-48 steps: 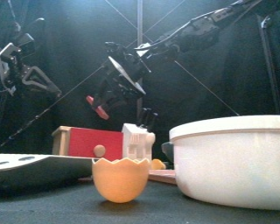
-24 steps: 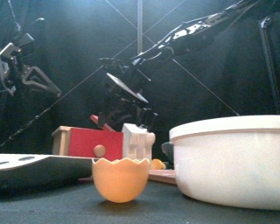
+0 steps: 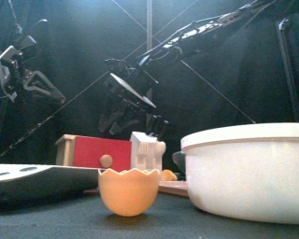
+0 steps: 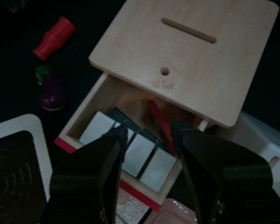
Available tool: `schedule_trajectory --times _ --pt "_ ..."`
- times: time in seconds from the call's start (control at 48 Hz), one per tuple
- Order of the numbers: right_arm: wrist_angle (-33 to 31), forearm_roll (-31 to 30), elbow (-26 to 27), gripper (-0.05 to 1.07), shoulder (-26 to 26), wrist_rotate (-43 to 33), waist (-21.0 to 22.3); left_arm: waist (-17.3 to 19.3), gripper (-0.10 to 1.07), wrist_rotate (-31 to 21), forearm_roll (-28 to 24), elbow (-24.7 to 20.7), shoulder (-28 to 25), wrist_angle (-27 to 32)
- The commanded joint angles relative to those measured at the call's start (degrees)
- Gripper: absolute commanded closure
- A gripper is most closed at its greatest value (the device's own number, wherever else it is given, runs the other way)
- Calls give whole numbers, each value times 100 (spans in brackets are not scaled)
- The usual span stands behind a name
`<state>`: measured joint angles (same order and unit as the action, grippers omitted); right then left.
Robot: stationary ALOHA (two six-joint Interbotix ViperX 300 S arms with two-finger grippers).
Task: Place salmon into drawer
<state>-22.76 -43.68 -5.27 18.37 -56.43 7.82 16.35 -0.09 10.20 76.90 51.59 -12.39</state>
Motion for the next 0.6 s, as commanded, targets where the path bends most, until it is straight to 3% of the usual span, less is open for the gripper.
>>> schedule_trajectory --times 0.0,0.583 --pt "-44 -9 185 22 -149 9 9 9 47 9 9 -114 -18 -62" --pt "-519 193 255 23 -202 -18 -97 9 47 9 9 -105 -18 -62"
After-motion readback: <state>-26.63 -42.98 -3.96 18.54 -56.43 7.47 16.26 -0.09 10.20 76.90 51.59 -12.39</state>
